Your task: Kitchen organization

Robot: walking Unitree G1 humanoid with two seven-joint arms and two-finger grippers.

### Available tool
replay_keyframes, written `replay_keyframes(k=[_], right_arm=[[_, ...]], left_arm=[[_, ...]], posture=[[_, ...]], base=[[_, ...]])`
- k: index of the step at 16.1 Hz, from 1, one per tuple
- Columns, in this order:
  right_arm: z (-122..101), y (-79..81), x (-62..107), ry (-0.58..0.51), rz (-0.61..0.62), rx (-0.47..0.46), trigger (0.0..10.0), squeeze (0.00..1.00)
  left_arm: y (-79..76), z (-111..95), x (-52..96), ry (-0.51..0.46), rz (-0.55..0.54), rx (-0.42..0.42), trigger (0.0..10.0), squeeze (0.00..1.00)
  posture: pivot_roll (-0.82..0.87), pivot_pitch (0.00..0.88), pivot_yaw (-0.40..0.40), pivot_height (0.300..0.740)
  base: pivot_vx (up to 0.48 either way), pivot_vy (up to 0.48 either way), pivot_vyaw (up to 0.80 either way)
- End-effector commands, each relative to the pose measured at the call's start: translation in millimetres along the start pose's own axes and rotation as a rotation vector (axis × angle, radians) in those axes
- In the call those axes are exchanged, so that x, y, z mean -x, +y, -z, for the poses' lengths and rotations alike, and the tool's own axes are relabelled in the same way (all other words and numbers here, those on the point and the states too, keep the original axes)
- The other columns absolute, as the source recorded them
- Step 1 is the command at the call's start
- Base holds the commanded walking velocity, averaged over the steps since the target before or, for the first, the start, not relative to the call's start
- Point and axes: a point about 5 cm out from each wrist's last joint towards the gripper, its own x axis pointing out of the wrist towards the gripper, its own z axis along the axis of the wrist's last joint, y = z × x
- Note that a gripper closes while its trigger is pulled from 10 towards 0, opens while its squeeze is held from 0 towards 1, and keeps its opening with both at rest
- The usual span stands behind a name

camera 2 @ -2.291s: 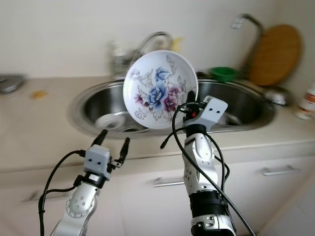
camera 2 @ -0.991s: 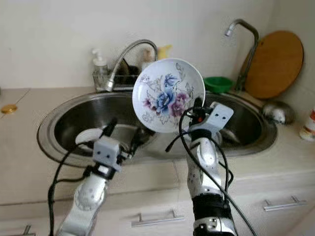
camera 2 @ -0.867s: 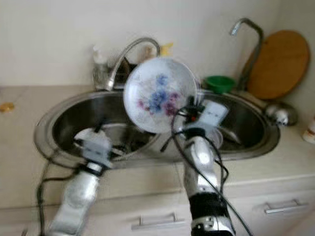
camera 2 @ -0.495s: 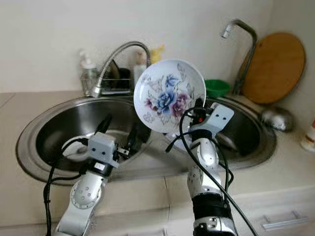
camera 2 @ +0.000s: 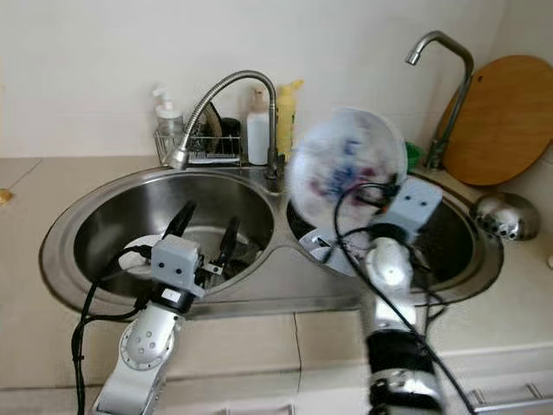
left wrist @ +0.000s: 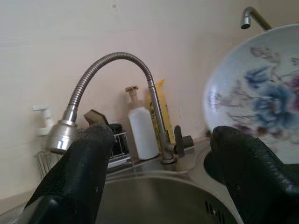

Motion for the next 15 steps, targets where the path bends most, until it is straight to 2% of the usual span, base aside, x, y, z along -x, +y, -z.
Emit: replay_keyframes(k=[1,3,4,5,7,8,9,11,12,13,14,15], right_arm=[[-3.4,0.6,-6.7,0.0,0.013,0.076,0.0,0.0],[0.7,-4.9,-11.1,0.024,0.018,0.167,0.0,0.0],[6.4,-6.0,-14.5,0.057,-0.006,0.287,0.0,0.0],[5.6,-6.3,-15.7,0.037,-0.014,0.353,0.0,0.0],[15.8,4.1,-15.2,0.091,-0.116,0.433,0.0,0.0],[24.1,11.3,-12.6,0.14,-0.178,0.448,1.9,0.0],[38.0,22.8,-4.6,0.237,-0.265,0.389,10.0,0.0],[51.1,34.3,5.8,0.307,-0.359,0.372,10.0,0.0],[54.7,37.4,10.0,0.314,-0.369,0.396,10.0,0.0],[59.0,40.4,15.4,0.329,-0.385,0.379,10.0,0.0],[61.1,42.1,19.4,0.331,-0.399,0.363,10.0,0.07],[61.6,42.2,20.4,0.329,-0.404,0.362,10.0,0.56]], left_arm=[[-0.9,2.5,0.8,0.017,0.011,-0.009,10.0,0.0],[-1.5,3.6,1.0,0.02,0.014,-0.009,10.0,0.0],[-1.9,4.5,1.1,0.024,0.016,-0.01,10.0,0.0],[-1.9,4.6,1.0,0.025,0.016,-0.011,10.0,0.0],[-1.5,5.4,1.1,0.028,0.018,-0.012,10.0,0.0],[-1.5,5.9,1.2,0.03,0.019,-0.013,10.0,0.0],[-2.0,6.6,1.5,0.033,0.021,-0.014,10.0,0.0],[-1.3,7.3,1.6,0.036,0.02,-0.021,10.0,0.0],[-0.2,7.7,1.9,0.037,0.017,-0.024,10.0,0.0],[0.0,8.2,2.3,0.038,0.016,-0.025,10.0,0.0],[-0.3,8.2,2.5,0.039,0.017,-0.024,10.0,0.0],[-0.2,8.1,2.6,0.038,0.016,-0.025,10.0,0.0]], posture=[[0.07,0.0,-0.05,0.74],[0.07,0.0,-0.05,0.74],[0.07,0.0,-0.05,0.74],[0.07,0.0,-0.05,0.74],[0.07,0.0,-0.05,0.74],[0.07,0.0,-0.049,0.74],[0.07,0.0,-0.049,0.74],[0.08,0.0,-0.051,0.74],[0.08,0.0,-0.051,0.74],[0.08,0.0,-0.051,0.74],[0.08,0.0,-0.051,0.74],[0.08,0.0,-0.051,0.74]], base=[[0.0,0.0,0.0],[0.0,0.0,0.0],[0.0,0.0,0.0],[0.0,0.0,0.0],[0.0,0.0,0.0],[0.0,0.0,0.0],[0.0,0.0,0.0],[0.0,0.0,0.0],[0.0,0.0,0.0],[0.0,0.0,0.0],[0.0,0.0,0.0],[0.0,0.0,0.0]])
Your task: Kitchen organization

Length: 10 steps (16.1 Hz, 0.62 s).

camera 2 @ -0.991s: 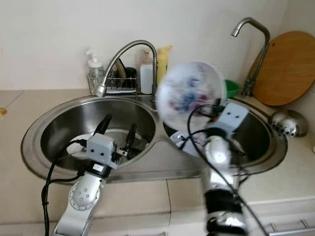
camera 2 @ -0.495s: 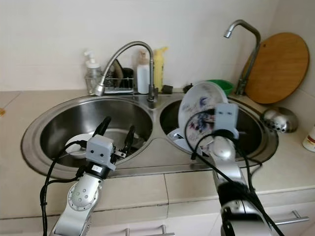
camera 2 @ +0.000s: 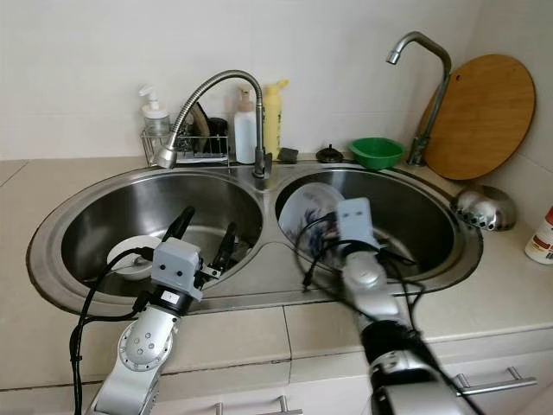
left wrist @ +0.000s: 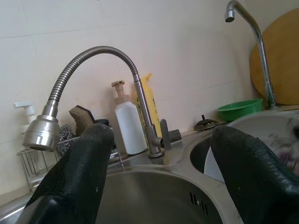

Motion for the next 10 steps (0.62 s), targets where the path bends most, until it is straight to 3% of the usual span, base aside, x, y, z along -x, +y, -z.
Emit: replay_keyframes(k=[1,6,10], right_arm=[[-8.4,3.5,-0.5,-0.047,-0.03,-0.026,10.0,1.0],[-19.2,-9.5,-3.0,-0.1,0.021,-0.082,10.0,1.0],[-24.6,-15.6,-2.0,-0.144,0.052,-0.255,10.0,1.0]], left_arm=[[-1.2,1.7,0.3,0.007,0.004,-0.006,10.0,0.0],[-3.1,2.3,0.1,0.008,0.006,-0.003,10.0,0.0],[-2.0,3.7,1.6,0.015,0.005,-0.006,10.0,0.0]], posture=[[0.07,0.0,-0.046,0.74],[0.07,0.0,-0.047,0.74],[0.07,0.0,-0.048,0.74]], base=[[0.0,0.0,0.0],[0.0,0.0,0.0],[0.0,0.0,0.0]])
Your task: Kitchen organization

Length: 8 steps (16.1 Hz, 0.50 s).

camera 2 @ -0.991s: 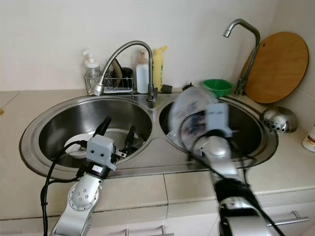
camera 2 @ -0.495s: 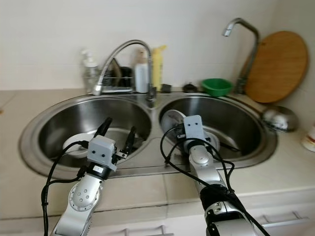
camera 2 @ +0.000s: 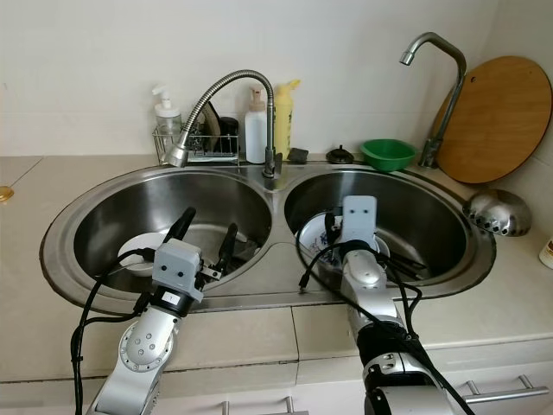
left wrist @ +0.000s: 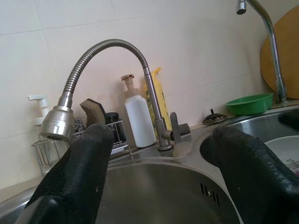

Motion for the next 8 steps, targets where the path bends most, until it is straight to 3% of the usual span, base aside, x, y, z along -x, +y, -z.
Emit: replay_keyframes(k=[1,4,8], right_arm=[[-19.2,-3.3,-2.8,-0.097,0.025,-0.056,10.0,1.0],[-34.2,-12.7,-1.7,-0.198,0.094,-0.085,10.0,1.0],[-34.2,-12.7,-1.7,-0.198,0.094,-0.085,10.0,1.0]], left_arm=[[-1.8,1.5,0.9,0.005,0.005,-0.006,10.0,0.0],[-3.2,1.7,1.0,0.004,0.009,0.003,10.0,0.0],[-3.2,1.7,1.0,0.004,0.009,0.003,10.0,0.0]], posture=[[0.07,0.0,-0.048,0.74],[0.07,0.0,-0.047,0.74],[0.07,0.0,-0.047,0.74]], base=[[0.0,0.0,0.0],[0.0,0.0,0.0],[0.0,0.0,0.0]])
